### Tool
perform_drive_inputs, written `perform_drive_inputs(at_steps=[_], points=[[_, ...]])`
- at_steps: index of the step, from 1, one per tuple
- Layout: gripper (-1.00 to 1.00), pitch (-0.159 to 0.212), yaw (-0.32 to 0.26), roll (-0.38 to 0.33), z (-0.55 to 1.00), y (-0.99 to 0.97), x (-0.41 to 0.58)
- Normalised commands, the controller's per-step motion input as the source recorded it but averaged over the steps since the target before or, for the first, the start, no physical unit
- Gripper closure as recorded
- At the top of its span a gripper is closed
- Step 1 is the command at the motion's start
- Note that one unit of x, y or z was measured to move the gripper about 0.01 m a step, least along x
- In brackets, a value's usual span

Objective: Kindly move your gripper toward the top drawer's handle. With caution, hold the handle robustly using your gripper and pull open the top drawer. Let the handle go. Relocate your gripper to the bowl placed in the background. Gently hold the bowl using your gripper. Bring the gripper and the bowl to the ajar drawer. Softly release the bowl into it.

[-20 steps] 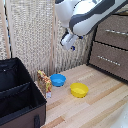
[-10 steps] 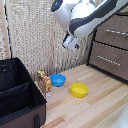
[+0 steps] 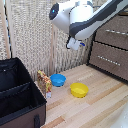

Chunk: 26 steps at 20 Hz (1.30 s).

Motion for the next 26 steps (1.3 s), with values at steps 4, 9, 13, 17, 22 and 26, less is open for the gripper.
perform_drive_inputs(at_steps=[4, 9, 13, 17, 22, 26], points=[[-1.00, -0.087, 0.019, -0.205, 0.21, -0.75, -0.023], [-1.00, -0.084, 0.046, -0.152, 0.17, -0.81, -0.020], [-1.00, -0.084, 0.066, -0.141, 0.13, -0.78, 0.000], [-1.00, -0.066, 0.089, -0.150, 0.01, -0.75, 0.000], [-1.00, -0.057, 0.097, -0.170, 0.00, -0.69, 0.000], [-1.00, -0.042, 0.085, -0.195, 0.00, -0.65, -0.003]])
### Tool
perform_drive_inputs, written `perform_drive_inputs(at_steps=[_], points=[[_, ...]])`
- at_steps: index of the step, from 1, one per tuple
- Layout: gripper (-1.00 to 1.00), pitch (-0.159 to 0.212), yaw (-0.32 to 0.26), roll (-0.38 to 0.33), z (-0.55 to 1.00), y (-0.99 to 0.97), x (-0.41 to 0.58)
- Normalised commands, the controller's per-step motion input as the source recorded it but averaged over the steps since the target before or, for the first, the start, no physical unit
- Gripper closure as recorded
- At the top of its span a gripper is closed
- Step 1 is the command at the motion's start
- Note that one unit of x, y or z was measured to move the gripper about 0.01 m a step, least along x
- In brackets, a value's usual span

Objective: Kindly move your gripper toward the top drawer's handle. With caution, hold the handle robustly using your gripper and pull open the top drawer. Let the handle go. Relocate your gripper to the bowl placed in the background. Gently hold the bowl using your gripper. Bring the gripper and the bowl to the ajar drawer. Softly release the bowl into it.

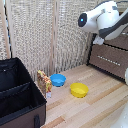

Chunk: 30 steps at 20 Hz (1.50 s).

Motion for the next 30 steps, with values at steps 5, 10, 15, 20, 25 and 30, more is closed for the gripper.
perform_drive_inputs(at_steps=[5, 10, 15, 20, 25, 30], points=[[-1.00, -0.016, 0.096, -0.172, -0.01, -0.58, -0.001], [1.00, 0.031, 0.069, -0.033, -0.01, -0.31, 0.022], [1.00, 0.000, 0.000, 0.006, 0.00, -0.06, 0.006], [1.00, 0.000, 0.021, -0.036, 0.00, -0.05, 0.031], [1.00, 0.007, 0.076, -0.090, 0.03, 0.02, 0.201], [1.00, 0.032, 0.090, 0.000, 0.05, 0.50, 0.083]])
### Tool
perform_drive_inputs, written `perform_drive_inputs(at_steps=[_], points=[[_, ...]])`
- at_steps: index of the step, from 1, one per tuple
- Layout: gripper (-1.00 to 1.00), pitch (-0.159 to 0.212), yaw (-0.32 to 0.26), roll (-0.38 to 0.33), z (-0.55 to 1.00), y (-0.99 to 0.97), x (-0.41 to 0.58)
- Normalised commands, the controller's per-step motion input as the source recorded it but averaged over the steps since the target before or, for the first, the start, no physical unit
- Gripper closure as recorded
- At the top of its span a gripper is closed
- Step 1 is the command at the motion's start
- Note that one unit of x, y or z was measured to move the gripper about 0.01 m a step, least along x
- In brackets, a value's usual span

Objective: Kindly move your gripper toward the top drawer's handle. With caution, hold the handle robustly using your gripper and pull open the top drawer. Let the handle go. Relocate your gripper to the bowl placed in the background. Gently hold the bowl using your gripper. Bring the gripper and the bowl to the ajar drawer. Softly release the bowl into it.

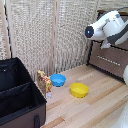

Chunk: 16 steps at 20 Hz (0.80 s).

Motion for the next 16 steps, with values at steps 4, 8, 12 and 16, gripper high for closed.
perform_drive_inputs(at_steps=[4, 8, 12, 16], points=[[1.00, 0.029, 0.072, 0.008, 0.02, 0.80, 0.014], [1.00, 0.010, 0.033, 0.000, 0.00, 0.92, 0.000], [1.00, 0.003, 0.017, -0.004, 0.00, 0.93, 0.000], [1.00, 0.000, 0.002, -0.056, 0.00, 0.86, 0.000]])
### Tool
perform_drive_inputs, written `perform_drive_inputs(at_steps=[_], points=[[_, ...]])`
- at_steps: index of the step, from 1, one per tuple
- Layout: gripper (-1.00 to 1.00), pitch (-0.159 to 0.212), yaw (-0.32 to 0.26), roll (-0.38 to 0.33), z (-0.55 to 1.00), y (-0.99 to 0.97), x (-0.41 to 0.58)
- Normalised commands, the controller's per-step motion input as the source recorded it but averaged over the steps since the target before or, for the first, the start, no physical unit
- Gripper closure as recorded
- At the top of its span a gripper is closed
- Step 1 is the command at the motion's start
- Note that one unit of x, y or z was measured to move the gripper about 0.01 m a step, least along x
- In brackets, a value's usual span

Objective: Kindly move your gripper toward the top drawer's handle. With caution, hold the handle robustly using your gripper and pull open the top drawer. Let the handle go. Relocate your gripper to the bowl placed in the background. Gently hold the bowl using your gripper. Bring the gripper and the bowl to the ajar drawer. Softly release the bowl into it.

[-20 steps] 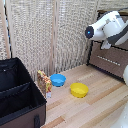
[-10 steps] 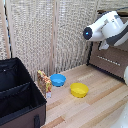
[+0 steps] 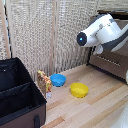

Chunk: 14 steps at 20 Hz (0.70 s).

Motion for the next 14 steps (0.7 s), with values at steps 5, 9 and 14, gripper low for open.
perform_drive_inputs(at_steps=[5, 9, 14], points=[[-1.00, 0.008, 0.053, -0.066, 0.00, 0.44, 0.002], [-1.00, 0.001, 0.002, -0.007, 0.00, 0.08, 0.064], [-1.00, 0.008, -0.001, 0.057, 0.01, 0.34, 0.229]])
